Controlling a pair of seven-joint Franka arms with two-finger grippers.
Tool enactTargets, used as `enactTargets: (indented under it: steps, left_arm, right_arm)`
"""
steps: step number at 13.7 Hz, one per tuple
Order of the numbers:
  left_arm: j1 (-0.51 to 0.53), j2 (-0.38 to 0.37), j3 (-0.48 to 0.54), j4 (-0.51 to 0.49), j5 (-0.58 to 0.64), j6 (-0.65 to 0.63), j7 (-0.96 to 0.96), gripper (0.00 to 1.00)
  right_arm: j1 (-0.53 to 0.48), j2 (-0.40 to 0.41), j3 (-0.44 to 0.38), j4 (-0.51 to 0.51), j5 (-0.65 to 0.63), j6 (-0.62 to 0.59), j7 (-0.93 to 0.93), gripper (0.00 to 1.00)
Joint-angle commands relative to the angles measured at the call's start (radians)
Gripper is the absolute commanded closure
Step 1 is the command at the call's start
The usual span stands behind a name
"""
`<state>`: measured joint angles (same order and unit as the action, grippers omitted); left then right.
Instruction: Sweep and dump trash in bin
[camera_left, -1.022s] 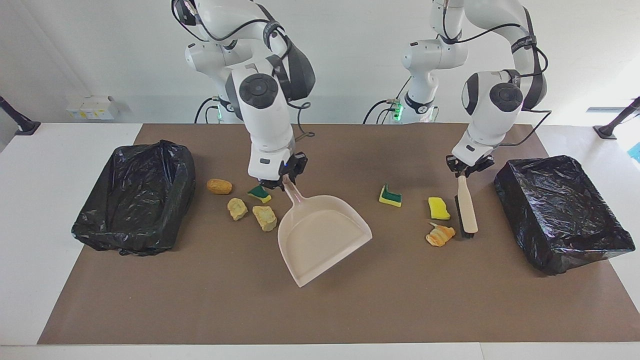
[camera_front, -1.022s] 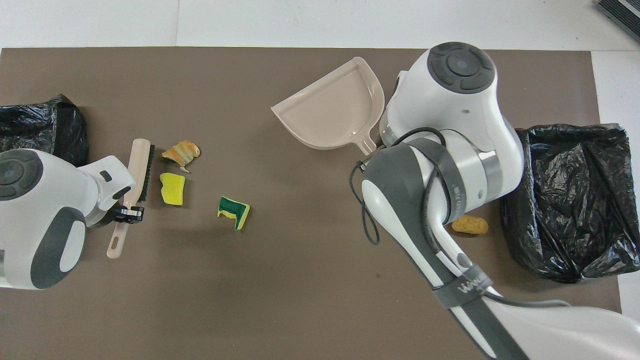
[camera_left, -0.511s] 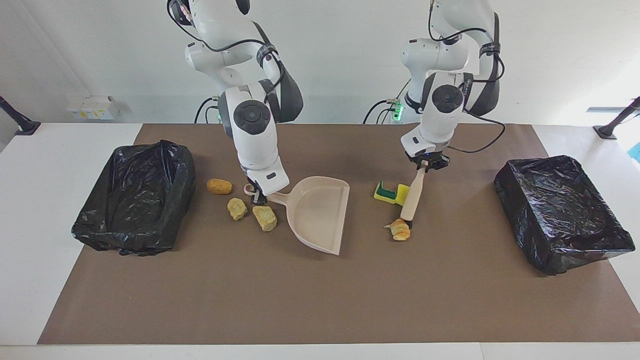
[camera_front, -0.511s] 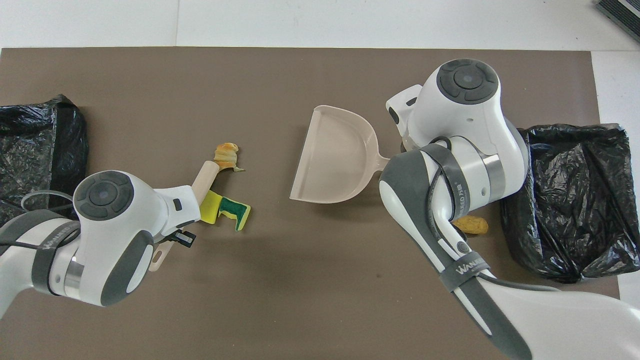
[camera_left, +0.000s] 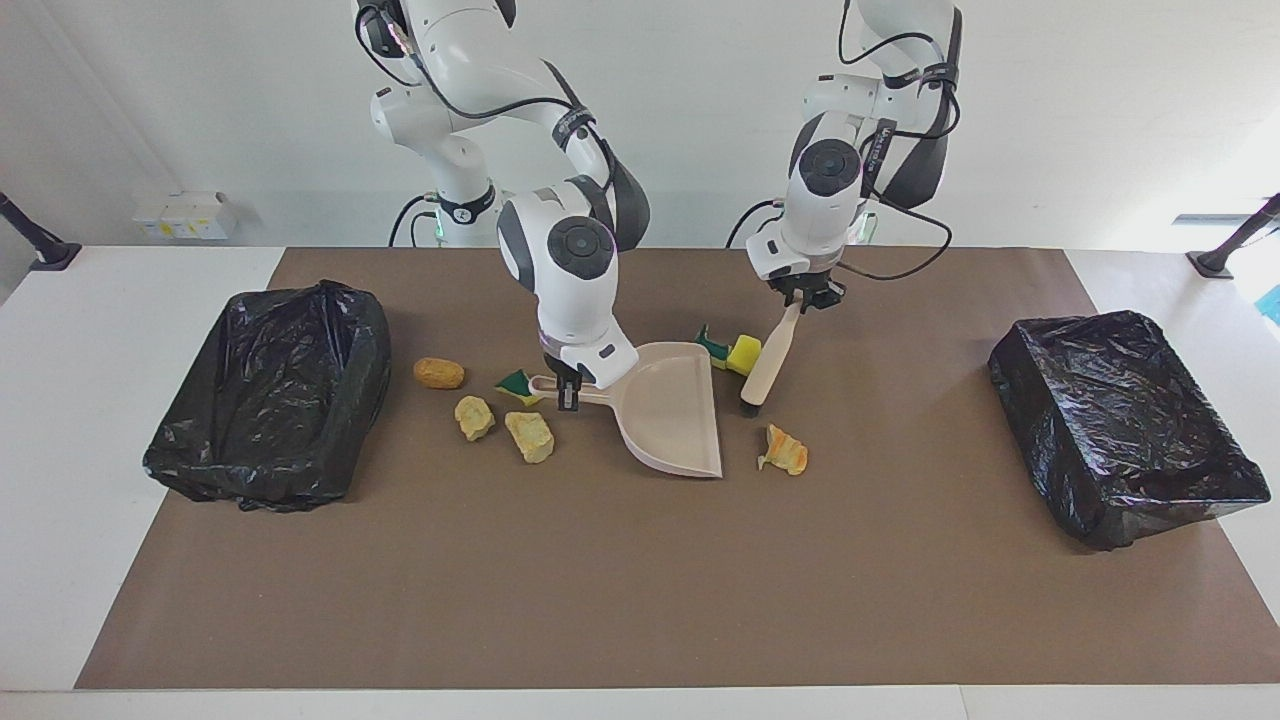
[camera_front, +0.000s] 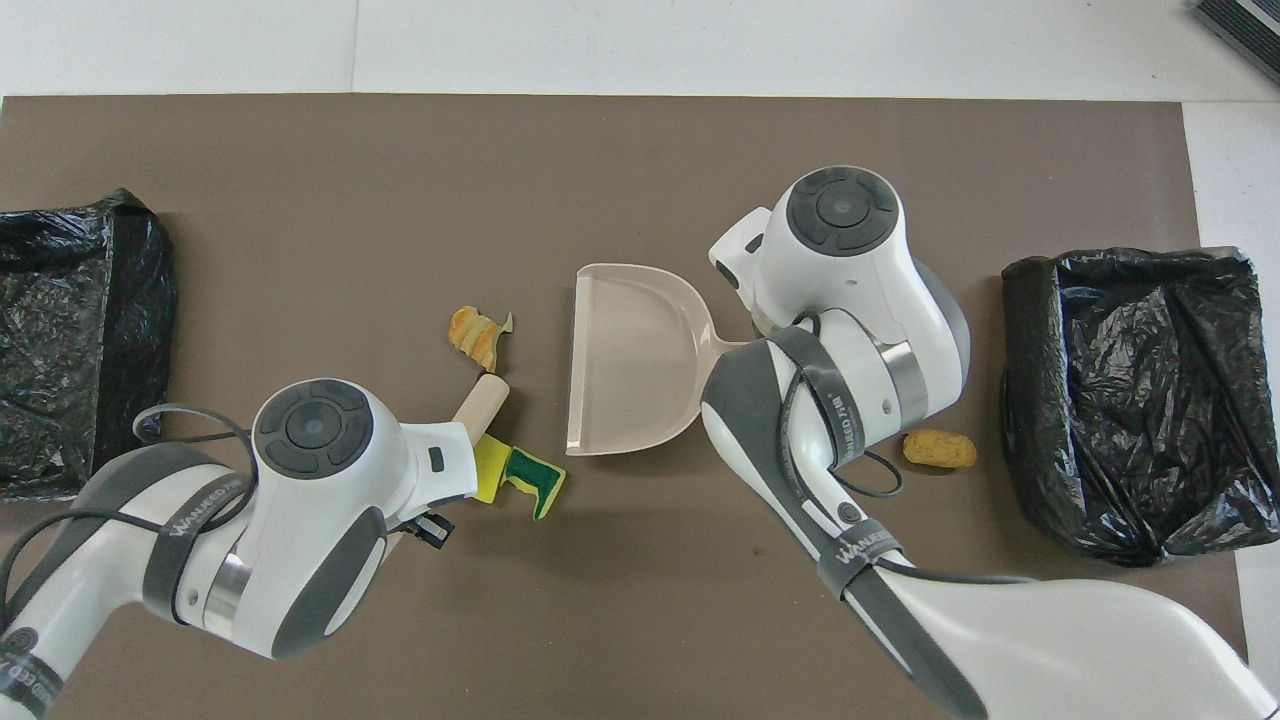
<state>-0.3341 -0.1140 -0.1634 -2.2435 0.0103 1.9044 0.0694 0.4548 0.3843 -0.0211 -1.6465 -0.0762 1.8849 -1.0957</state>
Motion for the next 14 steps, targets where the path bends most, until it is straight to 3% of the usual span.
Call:
enactTargets:
  steps: [1,4,7,10,12,14]
  left_arm:
    - [0.045,-0.015,0.018,0.036,-0.012,-0.031,-0.084,1.0]
    - [0.069,-0.013,0.018,0.042,-0.012,-0.01,-0.247,1.0]
    - [0.128,0.008,0.018,0.032,-0.012,0.102,-0.246,1.0]
    - [0.155,0.097,0.018,0.039,-0.012,0.279,-0.241,1.0]
    - [0.153,0.166,0.016,0.057,-0.01,0.355,-0.241,1.0]
    - [0.142,0.209,0.015,0.079,-0.01,0.374,-0.241,1.0]
  right_arm:
    - [-0.031,-0.013,0.006,-0.007,-0.017,-0.001,-0.053,1.0]
    - [-0.074,-0.03,0.003,0.007,-0.017,-0.055,-0.067,1.0]
    - [-0.065,-0.087,0.0,-0.024,-0.028,-0.18,-0.034,1.0]
    - [0.03,-0.204,0.003,-0.233,-0.068,-0.104,0.167,1.0]
    - [0.045,-0.277,0.004,-0.375,-0.066,-0.025,0.184,1.0]
    - [0.045,-0.291,0.004,-0.411,-0.065,0.019,0.188,1.0]
